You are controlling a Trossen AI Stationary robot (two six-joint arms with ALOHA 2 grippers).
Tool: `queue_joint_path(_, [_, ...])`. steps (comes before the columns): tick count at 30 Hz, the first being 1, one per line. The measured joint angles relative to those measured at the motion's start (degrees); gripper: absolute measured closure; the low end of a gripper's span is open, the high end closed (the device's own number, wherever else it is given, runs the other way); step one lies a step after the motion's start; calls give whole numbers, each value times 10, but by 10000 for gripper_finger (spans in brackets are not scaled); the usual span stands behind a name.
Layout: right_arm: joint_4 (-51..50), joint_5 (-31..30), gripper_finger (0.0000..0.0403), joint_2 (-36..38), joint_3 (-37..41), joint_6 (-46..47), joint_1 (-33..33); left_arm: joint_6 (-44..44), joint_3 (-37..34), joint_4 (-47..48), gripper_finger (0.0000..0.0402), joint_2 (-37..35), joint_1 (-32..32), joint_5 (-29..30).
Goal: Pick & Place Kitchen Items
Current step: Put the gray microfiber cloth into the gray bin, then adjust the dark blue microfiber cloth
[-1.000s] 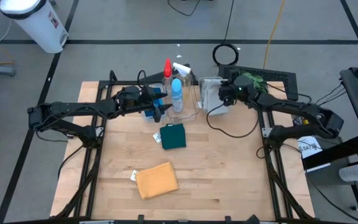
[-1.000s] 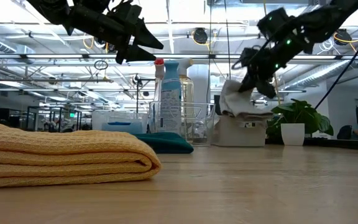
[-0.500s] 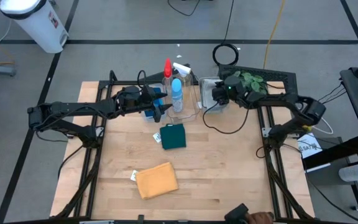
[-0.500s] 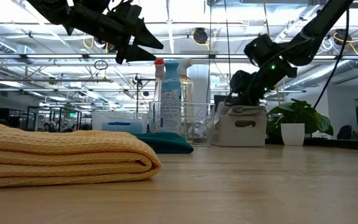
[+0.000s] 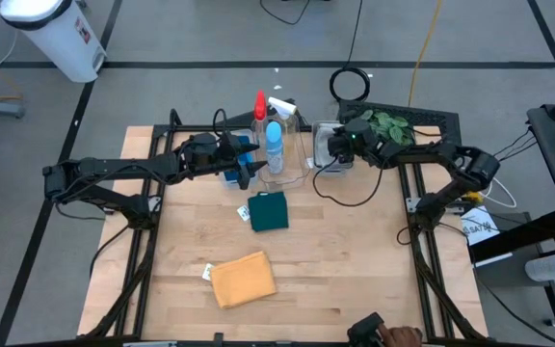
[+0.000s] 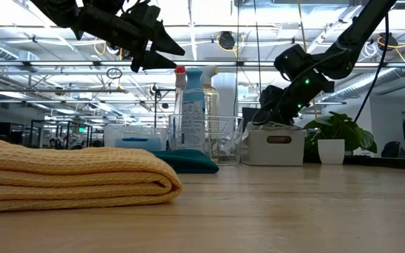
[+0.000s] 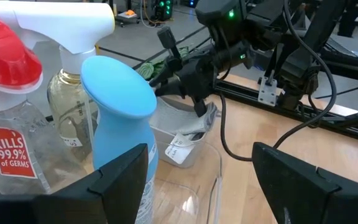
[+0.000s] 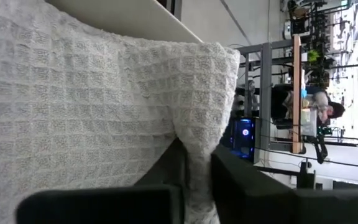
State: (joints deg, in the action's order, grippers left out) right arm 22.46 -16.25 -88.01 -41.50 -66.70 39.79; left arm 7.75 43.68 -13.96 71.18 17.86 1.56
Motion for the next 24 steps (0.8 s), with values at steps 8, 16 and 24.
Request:
queue_joint_path(8, [41, -34, 264, 0, 0, 32, -4, 0, 0, 0, 114, 0, 0, 0])
queue_joint_path(16, [47, -64, 192, 34, 1, 112, -17, 0, 0, 0, 114, 0, 0, 0])
queue_joint_path(24, [16, -63, 172, 142, 1, 228, -66, 0, 0, 0, 114, 0, 0, 0])
